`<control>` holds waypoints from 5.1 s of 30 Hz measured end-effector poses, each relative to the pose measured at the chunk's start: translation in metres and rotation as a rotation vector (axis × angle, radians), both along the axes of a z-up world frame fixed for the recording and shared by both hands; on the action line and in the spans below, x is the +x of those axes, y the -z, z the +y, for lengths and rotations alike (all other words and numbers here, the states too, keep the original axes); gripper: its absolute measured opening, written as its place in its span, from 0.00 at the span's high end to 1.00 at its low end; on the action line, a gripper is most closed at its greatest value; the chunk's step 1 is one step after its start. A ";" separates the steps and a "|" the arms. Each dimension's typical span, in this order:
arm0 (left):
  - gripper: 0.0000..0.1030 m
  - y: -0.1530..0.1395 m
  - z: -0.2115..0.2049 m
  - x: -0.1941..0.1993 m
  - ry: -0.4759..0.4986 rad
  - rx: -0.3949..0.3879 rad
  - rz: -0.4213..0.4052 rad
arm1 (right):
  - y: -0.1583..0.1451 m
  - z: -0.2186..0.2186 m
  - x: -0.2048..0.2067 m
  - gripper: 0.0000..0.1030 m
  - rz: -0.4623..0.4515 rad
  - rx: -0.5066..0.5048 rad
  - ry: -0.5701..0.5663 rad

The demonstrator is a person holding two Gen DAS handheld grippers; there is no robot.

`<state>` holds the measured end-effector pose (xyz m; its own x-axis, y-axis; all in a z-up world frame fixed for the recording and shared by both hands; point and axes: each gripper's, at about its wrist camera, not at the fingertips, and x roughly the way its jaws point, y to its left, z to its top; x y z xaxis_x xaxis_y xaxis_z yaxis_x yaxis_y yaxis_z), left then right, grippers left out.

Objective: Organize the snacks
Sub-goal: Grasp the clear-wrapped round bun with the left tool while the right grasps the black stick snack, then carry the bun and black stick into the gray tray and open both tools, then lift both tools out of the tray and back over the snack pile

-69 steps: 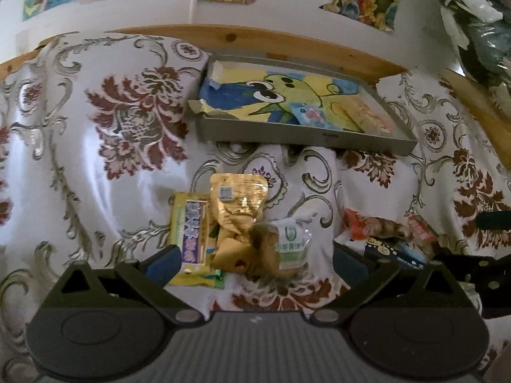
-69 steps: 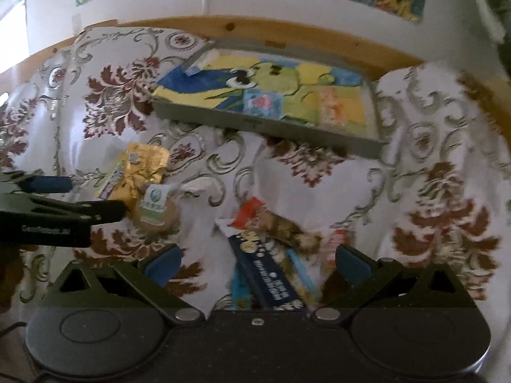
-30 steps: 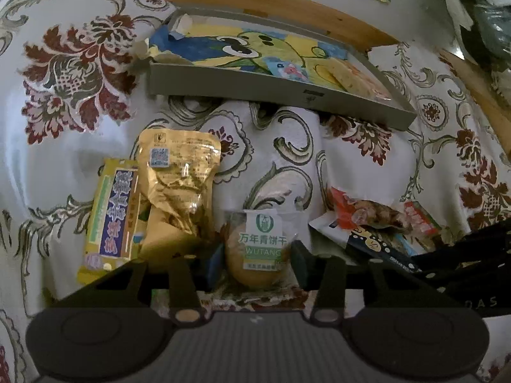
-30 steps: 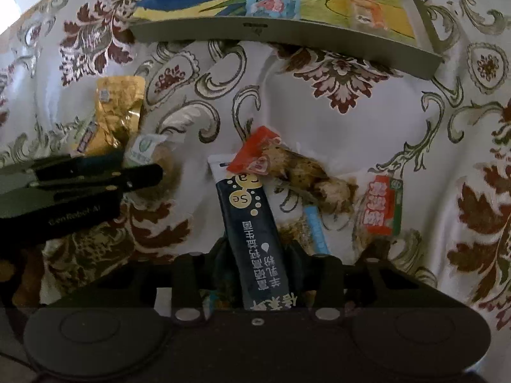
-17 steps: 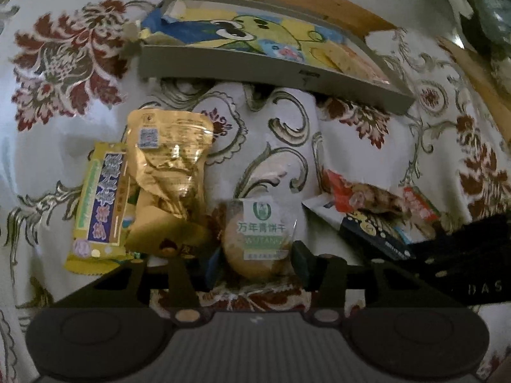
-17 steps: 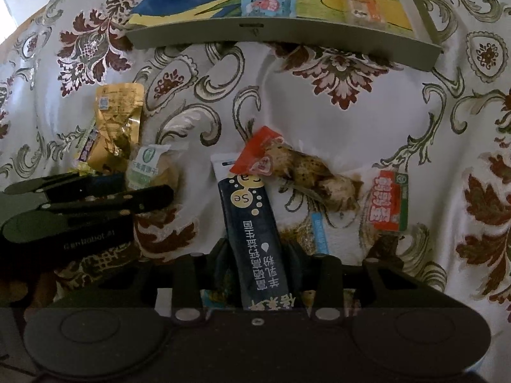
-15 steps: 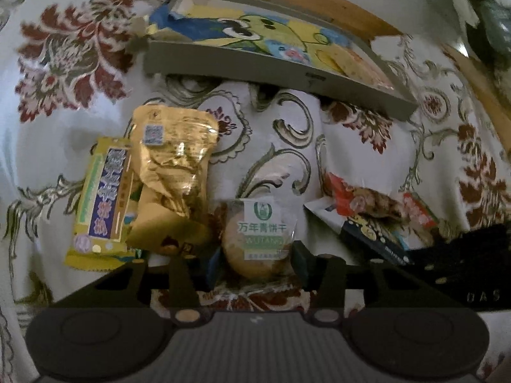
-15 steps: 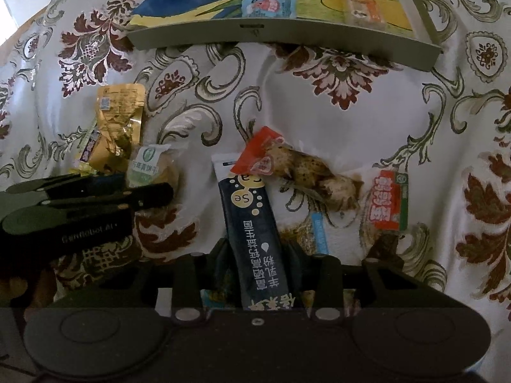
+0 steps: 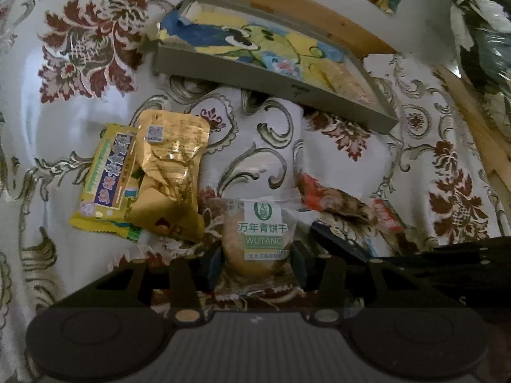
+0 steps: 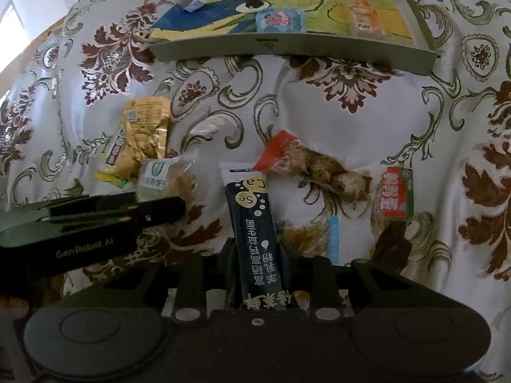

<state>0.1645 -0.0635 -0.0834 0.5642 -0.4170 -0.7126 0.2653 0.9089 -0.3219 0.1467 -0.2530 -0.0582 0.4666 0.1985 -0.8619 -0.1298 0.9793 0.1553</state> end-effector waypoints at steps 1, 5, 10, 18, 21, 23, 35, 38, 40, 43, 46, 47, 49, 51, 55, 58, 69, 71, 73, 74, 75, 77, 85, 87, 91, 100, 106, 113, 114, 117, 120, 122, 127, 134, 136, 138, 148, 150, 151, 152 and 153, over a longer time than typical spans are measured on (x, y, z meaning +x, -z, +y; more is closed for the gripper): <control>0.53 -0.002 0.001 -0.003 -0.003 -0.001 -0.005 | -0.003 0.002 -0.002 0.73 -0.017 0.000 -0.004; 0.53 -0.011 0.003 -0.012 -0.015 -0.011 -0.036 | -0.015 0.009 -0.011 0.74 -0.108 -0.050 -0.031; 0.53 -0.015 0.003 -0.014 -0.021 -0.006 -0.055 | -0.012 0.016 -0.012 0.74 -0.110 -0.089 -0.067; 0.53 -0.012 0.004 -0.012 -0.032 -0.002 -0.050 | 0.001 0.016 -0.003 0.71 -0.043 -0.048 -0.065; 0.53 -0.012 0.003 -0.012 -0.031 0.001 -0.049 | 0.011 0.016 0.004 0.67 -0.003 -0.031 -0.063; 0.53 -0.012 0.003 -0.013 -0.032 0.000 -0.049 | 0.012 0.018 0.006 0.67 -0.011 -0.035 -0.072; 0.53 -0.014 0.005 -0.013 -0.048 -0.002 -0.062 | 0.018 0.045 -0.004 0.79 -0.086 -0.203 -0.220; 0.53 -0.015 0.007 -0.013 -0.058 -0.006 -0.066 | 0.010 0.051 -0.014 0.79 -0.161 -0.294 -0.234; 0.53 -0.016 0.008 -0.012 -0.066 -0.009 -0.068 | 0.005 0.057 -0.022 0.79 -0.230 -0.362 -0.245; 0.53 -0.018 0.010 -0.012 -0.076 -0.013 -0.078 | -0.004 0.060 -0.029 0.79 -0.321 -0.405 -0.250; 0.53 -0.023 0.012 -0.012 -0.085 -0.012 -0.101 | -0.012 0.059 -0.032 0.79 -0.390 -0.435 -0.226; 0.53 -0.026 0.012 -0.012 -0.087 -0.012 -0.114 | -0.016 0.057 -0.032 0.79 -0.410 -0.435 -0.212; 0.53 -0.032 0.011 -0.010 -0.088 -0.007 -0.138 | -0.023 0.054 -0.032 0.79 -0.460 -0.438 -0.180; 0.53 -0.038 0.009 -0.007 -0.094 -0.002 -0.166 | -0.031 0.051 -0.029 0.79 -0.510 -0.437 -0.156; 0.53 -0.053 0.001 0.008 -0.097 0.022 -0.206 | -0.049 0.039 -0.014 0.79 -0.633 -0.431 -0.097; 0.53 -0.066 -0.003 0.028 -0.105 0.004 -0.217 | -0.061 0.025 0.006 0.79 -0.700 -0.402 -0.026; 0.52 -0.098 -0.026 0.141 -0.164 -0.005 -0.286 | -0.070 -0.005 0.106 0.79 -0.790 -0.241 0.106; 0.52 -0.097 -0.031 0.158 -0.174 0.001 -0.283 | -0.065 -0.007 0.122 0.79 -0.777 -0.234 0.113; 0.52 -0.092 -0.035 0.174 -0.185 0.013 -0.270 | -0.060 -0.010 0.138 0.79 -0.758 -0.224 0.122; 0.52 -0.088 -0.037 0.182 -0.188 0.020 -0.258 | -0.057 -0.012 0.144 0.79 -0.746 -0.216 0.127; 0.52 -0.085 -0.038 0.188 -0.190 0.025 -0.244 | -0.055 -0.013 0.150 0.78 -0.734 -0.205 0.132; 0.52 -0.077 -0.040 0.199 -0.200 0.036 -0.217 | -0.051 -0.014 0.160 0.78 -0.714 -0.181 0.136; 0.52 -0.056 -0.042 0.219 -0.217 0.059 -0.111 | -0.034 -0.011 0.179 0.78 -0.635 -0.173 0.111; 0.52 -0.053 -0.042 0.221 -0.221 0.057 -0.095 | -0.031 -0.012 0.181 0.78 -0.629 -0.174 0.111; 0.52 -0.050 -0.042 0.225 -0.226 0.067 -0.077 | -0.029 -0.012 0.185 0.77 -0.623 -0.171 0.107; 0.40 -0.053 -0.039 0.225 -0.239 0.075 -0.066 | -0.028 -0.015 0.187 0.63 -0.602 -0.152 0.127; 0.20 -0.075 -0.031 0.209 -0.256 0.053 -0.128 | -0.048 -0.019 0.168 0.41 -0.654 -0.136 0.164; 0.05 -0.113 -0.019 0.167 -0.272 0.048 -0.253 | -0.081 -0.024 0.118 0.19 -0.745 -0.130 0.201; 0.04 -0.118 -0.017 0.160 -0.275 0.045 -0.271 | -0.086 -0.024 0.110 0.15 -0.760 -0.131 0.201; 0.01 -0.130 -0.011 0.136 -0.276 0.033 -0.318 | -0.099 -0.024 0.083 0.06 -0.810 -0.139 0.202; 0.01 -0.139 -0.006 0.108 -0.268 0.030 -0.366 | -0.107 -0.028 0.050 0.02 -0.865 -0.123 0.220; 0.01 -0.141 -0.003 0.091 -0.266 0.033 -0.395 | -0.109 -0.030 0.029 0.01 -0.885 -0.112 0.228; 0.00 -0.144 0.005 0.044 -0.271 0.031 -0.471 | -0.113 -0.031 -0.016 0.01 -0.915 -0.103 0.258; 0.00 -0.141 0.011 -0.013 -0.240 0.058 -0.548 | -0.110 -0.024 -0.074 0.01 -0.911 -0.122 0.278; 0.00 -0.138 0.014 -0.026 -0.235 0.056 -0.552 | -0.110 -0.021 -0.090 0.01 -0.912 -0.126 0.289; 0.00 -0.135 0.018 -0.038 -0.234 0.052 -0.553 | -0.109 -0.019 -0.106 0.01 -0.910 -0.122 0.304; 0.00 -0.114 0.039 -0.090 -0.226 0.109 -0.565 | -0.103 -0.002 -0.154 0.01 -0.893 -0.164 0.347; 0.00 -0.108 0.042 -0.097 -0.222 0.123 -0.546 | -0.102 -0.001 -0.162 0.01 -0.883 -0.168 0.356; 0.00 -0.106 0.044 -0.100 -0.217 0.128 -0.534 | -0.102 0.000 -0.165 0.01 -0.873 -0.174 0.364; 0.00 -0.103 0.045 -0.104 -0.214 0.136 -0.520 | -0.101 0.001 -0.168 0.01 -0.857 -0.185 0.369; 0.00 -0.100 0.045 -0.107 -0.214 0.145 -0.506 | -0.100 0.002 -0.170 0.01 -0.841 -0.197 0.371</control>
